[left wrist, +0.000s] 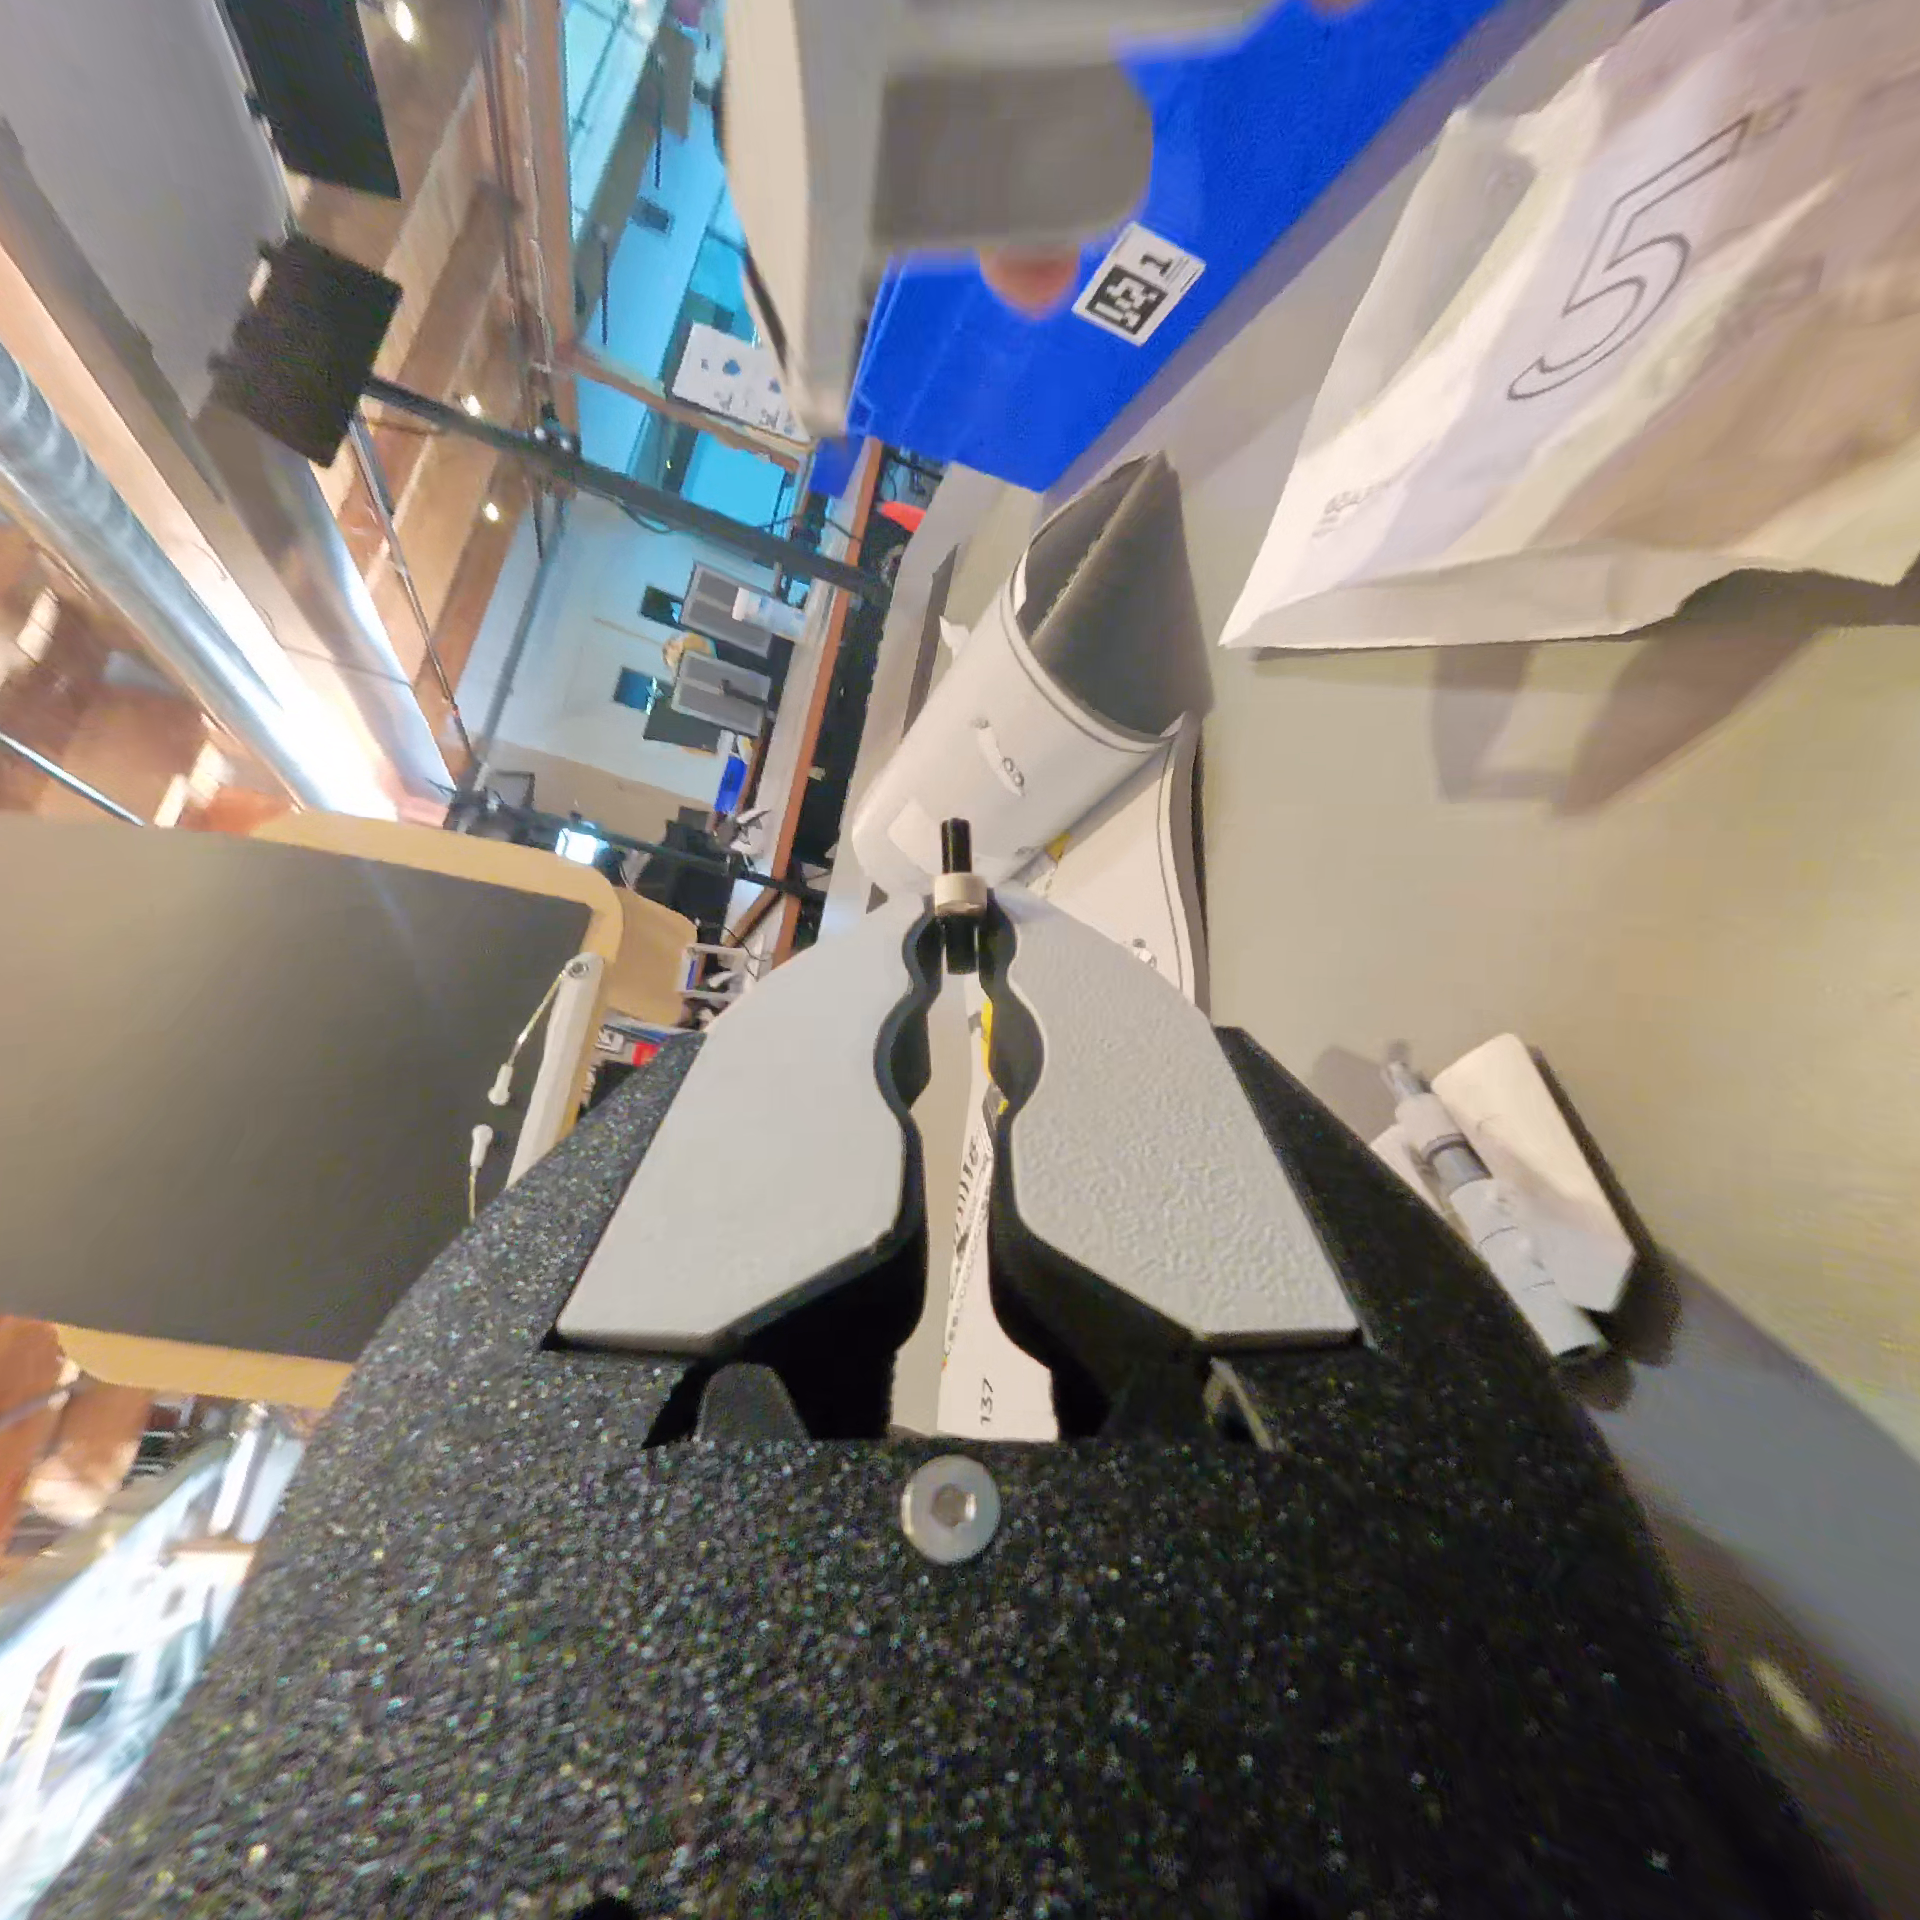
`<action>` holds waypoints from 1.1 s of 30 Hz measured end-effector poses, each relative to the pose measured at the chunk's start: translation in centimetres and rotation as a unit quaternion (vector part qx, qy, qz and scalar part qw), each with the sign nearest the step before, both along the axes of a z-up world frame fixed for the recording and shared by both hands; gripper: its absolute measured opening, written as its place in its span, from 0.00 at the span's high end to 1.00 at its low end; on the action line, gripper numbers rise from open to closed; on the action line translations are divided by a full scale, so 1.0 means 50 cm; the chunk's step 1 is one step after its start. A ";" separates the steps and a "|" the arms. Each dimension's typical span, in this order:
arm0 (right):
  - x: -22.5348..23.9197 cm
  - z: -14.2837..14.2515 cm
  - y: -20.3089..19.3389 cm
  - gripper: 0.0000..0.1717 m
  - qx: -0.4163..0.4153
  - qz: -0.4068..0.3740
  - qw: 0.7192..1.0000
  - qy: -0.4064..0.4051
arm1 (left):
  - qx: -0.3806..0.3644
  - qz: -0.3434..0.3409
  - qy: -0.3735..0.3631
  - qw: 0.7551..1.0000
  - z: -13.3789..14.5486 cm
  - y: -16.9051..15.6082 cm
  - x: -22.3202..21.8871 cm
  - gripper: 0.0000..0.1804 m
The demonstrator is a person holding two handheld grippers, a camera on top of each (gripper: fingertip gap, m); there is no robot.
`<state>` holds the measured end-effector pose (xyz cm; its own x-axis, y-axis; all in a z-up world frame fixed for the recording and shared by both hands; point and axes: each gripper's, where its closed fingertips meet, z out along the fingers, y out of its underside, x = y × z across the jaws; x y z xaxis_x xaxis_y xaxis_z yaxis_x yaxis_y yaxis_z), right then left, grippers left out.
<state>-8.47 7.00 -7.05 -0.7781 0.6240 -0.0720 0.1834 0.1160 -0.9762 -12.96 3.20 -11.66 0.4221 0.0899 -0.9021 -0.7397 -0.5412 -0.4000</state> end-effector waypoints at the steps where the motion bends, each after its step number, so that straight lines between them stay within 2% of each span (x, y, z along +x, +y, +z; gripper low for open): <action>1: 0.008 0.020 0.015 0.91 0.009 -0.018 1.000 0.016 | 0.003 0.001 -0.007 1.000 0.002 -0.001 0.000 0.96; 4: 0.038 0.083 0.083 0.91 0.048 -0.075 0.995 0.052 | -0.002 0.004 -0.012 1.000 0.001 0.001 0.005 0.96; 7: 0.041 0.119 0.227 0.91 0.103 -0.174 0.978 0.052 | -0.008 -0.003 -0.008 1.000 -0.001 0.005 0.017 0.96; 9: 0.029 0.083 0.345 0.91 0.157 -0.246 0.957 -0.001 | -0.009 -0.007 -0.009 1.000 0.000 0.008 0.024 0.96; 11: 0.023 0.028 0.426 0.91 0.180 -0.283 0.940 -0.058 | -0.011 -0.011 -0.009 1.000 -0.001 0.010 0.031 0.96; 13: 0.019 -0.018 0.469 0.91 0.190 -0.298 0.930 -0.099 | -0.016 -0.010 -0.010 1.000 -0.004 0.010 0.033 0.96; 16: 0.018 -0.053 0.501 0.83 0.212 -0.316 0.916 -0.124 | -0.024 -0.007 -0.011 1.000 -0.012 0.010 0.034 0.96; 21: 0.034 -0.012 0.467 0.80 0.226 -0.307 0.920 -0.093 | -0.028 -0.003 -0.025 0.999 -0.018 0.009 0.035 0.96; 24: 0.056 0.033 0.384 0.81 0.238 -0.263 0.933 -0.056 | -0.027 -0.004 -0.033 0.999 -0.020 0.010 0.036 0.96; 27: 0.086 0.042 0.272 0.82 0.243 -0.192 0.950 -0.036 | -0.030 -0.002 -0.031 0.999 -0.022 0.005 0.038 0.96; 30: 0.119 -0.013 0.159 0.82 0.244 -0.103 0.961 -0.074 | -0.033 0.003 -0.037 0.999 -0.025 -0.002 0.038 0.96; 33: 0.142 -0.100 0.089 0.75 0.264 -0.046 0.955 -0.123 | -0.032 0.003 -0.043 0.999 -0.023 -0.010 0.041 0.96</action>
